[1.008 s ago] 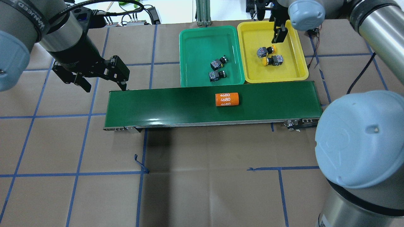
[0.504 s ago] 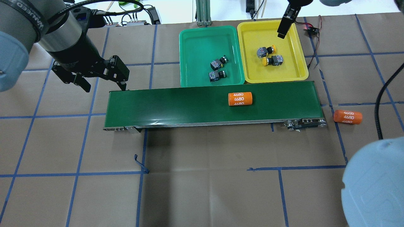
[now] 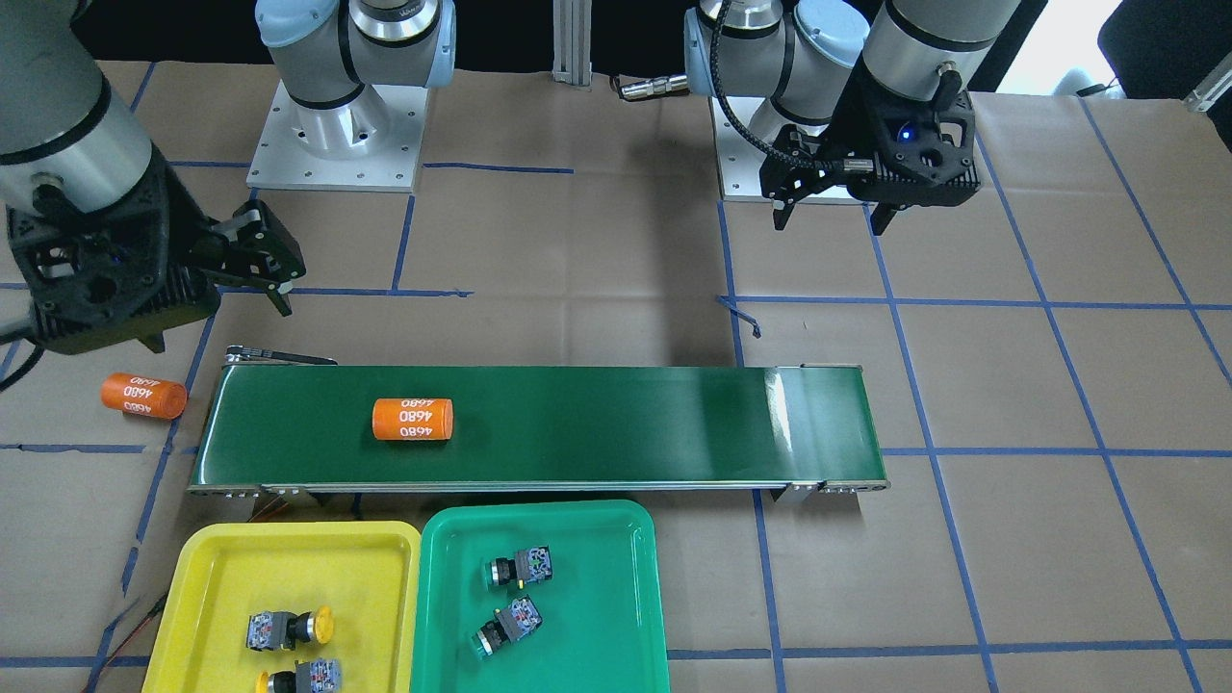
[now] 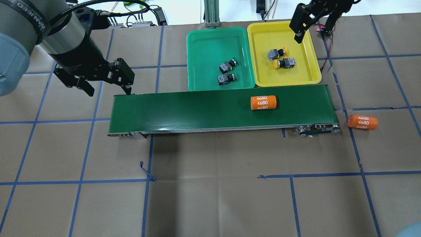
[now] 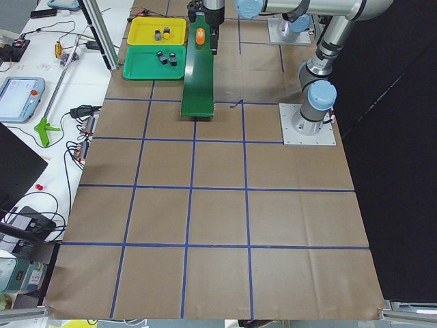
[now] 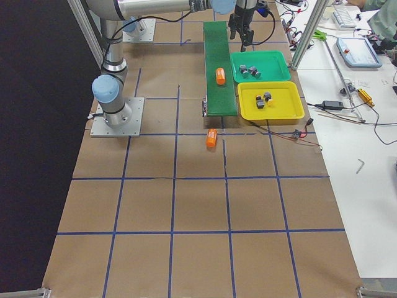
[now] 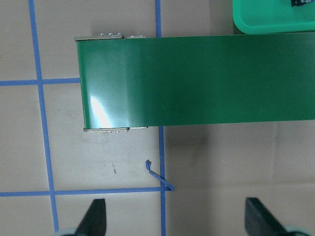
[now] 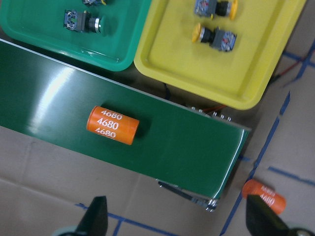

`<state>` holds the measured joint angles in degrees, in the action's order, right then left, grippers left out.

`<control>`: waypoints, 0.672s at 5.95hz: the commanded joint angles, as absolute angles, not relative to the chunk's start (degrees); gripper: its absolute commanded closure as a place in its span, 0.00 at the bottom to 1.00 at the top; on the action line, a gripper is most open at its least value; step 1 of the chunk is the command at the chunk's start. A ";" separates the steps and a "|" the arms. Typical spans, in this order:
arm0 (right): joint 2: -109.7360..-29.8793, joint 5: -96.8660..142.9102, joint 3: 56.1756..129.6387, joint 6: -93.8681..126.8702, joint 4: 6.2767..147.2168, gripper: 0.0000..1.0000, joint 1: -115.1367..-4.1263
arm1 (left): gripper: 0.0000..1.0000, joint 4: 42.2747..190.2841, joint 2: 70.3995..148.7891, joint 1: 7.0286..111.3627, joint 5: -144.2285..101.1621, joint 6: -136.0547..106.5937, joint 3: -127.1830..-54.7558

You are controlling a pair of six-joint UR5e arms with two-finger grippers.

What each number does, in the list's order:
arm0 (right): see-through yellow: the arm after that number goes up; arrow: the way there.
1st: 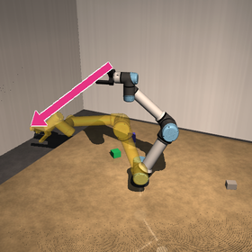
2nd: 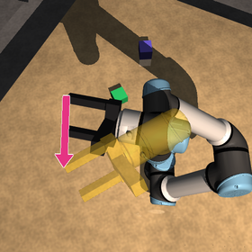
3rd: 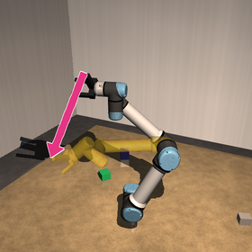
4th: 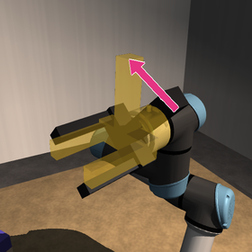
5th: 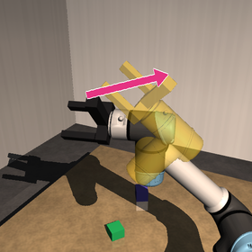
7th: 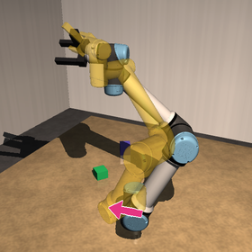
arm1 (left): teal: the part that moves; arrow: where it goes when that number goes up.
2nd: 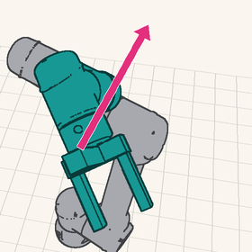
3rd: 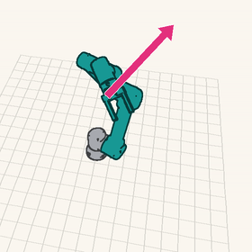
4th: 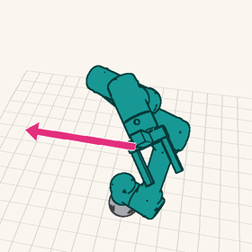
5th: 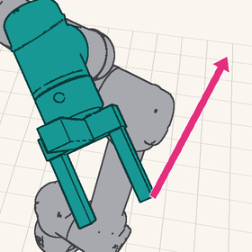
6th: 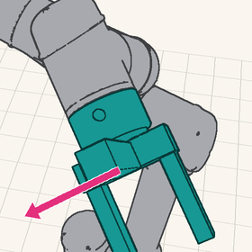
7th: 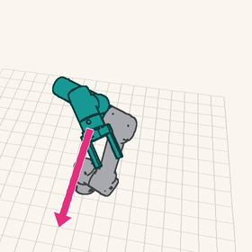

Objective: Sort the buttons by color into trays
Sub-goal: 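Raise the right gripper out of the yellow tray while left holds still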

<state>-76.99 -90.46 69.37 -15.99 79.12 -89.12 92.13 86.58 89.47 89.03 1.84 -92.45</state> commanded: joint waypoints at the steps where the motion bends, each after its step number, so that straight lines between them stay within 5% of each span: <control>1: -81.63 -90.09 73.10 4.15 72.70 0.00 -89.47 | 0.02 92.11 86.57 89.47 89.03 1.85 -92.46; 4: -86.31 -90.53 81.73 5.09 82.58 0.00 -89.56 | 0.02 92.11 86.57 89.47 89.03 1.84 -92.46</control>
